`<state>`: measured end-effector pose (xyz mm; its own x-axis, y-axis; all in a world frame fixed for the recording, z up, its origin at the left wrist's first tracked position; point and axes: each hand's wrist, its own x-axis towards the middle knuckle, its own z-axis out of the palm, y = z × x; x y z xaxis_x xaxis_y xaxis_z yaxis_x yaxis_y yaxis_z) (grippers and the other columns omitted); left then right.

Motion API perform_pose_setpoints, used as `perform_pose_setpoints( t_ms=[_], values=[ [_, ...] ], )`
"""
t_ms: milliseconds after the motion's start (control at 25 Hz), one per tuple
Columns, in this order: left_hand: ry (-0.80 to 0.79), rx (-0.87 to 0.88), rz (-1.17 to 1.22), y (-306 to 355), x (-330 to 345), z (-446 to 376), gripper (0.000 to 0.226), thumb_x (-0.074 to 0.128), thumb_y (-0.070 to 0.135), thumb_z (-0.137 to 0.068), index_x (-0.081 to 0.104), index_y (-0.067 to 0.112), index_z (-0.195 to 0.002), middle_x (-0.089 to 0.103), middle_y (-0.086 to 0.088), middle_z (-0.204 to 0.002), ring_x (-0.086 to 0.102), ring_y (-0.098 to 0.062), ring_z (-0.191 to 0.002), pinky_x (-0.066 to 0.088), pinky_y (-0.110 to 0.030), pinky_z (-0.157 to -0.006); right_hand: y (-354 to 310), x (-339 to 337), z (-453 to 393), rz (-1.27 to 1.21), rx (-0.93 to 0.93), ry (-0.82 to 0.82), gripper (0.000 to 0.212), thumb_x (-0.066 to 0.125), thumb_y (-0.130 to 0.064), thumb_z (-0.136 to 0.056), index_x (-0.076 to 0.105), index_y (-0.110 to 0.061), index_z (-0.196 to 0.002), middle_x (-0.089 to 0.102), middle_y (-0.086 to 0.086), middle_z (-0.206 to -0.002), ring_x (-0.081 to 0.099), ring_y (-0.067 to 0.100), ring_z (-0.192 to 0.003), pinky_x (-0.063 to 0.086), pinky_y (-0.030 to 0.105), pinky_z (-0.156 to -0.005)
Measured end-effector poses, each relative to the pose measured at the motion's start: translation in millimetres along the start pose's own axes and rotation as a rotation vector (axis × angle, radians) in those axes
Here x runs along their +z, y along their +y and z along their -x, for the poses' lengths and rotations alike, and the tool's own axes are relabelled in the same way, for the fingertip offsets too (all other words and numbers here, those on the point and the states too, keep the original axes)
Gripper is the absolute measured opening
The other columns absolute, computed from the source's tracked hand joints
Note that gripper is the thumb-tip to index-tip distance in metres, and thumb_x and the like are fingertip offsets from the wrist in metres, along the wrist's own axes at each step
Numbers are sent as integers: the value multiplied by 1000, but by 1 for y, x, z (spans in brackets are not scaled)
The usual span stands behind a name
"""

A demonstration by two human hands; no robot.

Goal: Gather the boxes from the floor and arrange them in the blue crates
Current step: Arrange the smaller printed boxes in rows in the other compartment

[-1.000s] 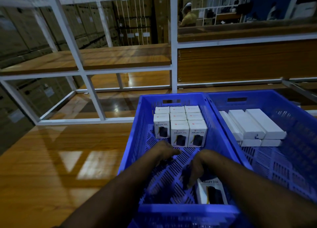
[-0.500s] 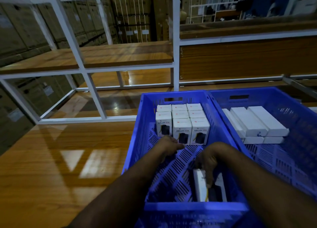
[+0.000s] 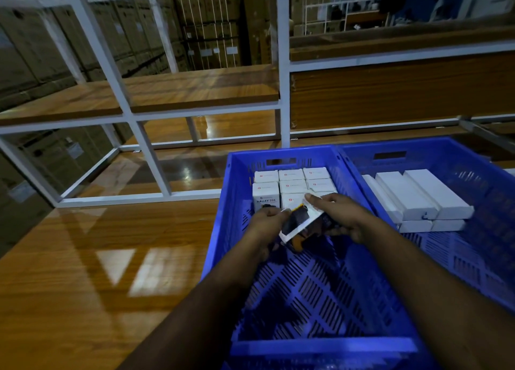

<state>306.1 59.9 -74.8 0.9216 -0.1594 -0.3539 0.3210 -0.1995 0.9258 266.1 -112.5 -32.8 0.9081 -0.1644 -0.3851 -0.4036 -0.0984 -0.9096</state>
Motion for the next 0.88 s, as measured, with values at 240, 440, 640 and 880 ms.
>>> perform_pose_setpoints(
  t_ms=[240,440,640,880],
  values=[
    [-104,46,9,9,9,16,89,69,79,-68,58,20,-134,67,-5,-128,69,-27,-109,57,-38,-90,-6,0,-3,-261,13,-36,60,39,-65,-95,65,-13,-109,73,15,-102,70,27,-94,61,42,-73],
    [-188,-161,297,19,1,22,83,46,85,-77,70,18,-119,77,-11,-103,73,-27,-95,62,-39,-68,-8,-2,-6,-301,-140,-17,33,49,-44,-101,62,-14,-104,69,5,-83,59,16,-69,45,27,-55],
    [-298,-261,512,19,4,26,93,54,85,-74,68,8,-125,69,-21,-121,70,-36,-97,51,-45,-100,-10,4,-1,-320,-189,-58,53,65,-52,-87,66,-10,-120,75,7,-109,66,29,-108,49,45,-96],
    [-401,-315,608,20,5,26,93,47,84,-79,65,9,-131,70,-23,-114,70,-40,-89,62,-35,-62,-12,5,4,-332,-190,-72,45,62,-53,-88,72,-14,-109,75,13,-110,67,33,-109,47,49,-103]
  ],
)
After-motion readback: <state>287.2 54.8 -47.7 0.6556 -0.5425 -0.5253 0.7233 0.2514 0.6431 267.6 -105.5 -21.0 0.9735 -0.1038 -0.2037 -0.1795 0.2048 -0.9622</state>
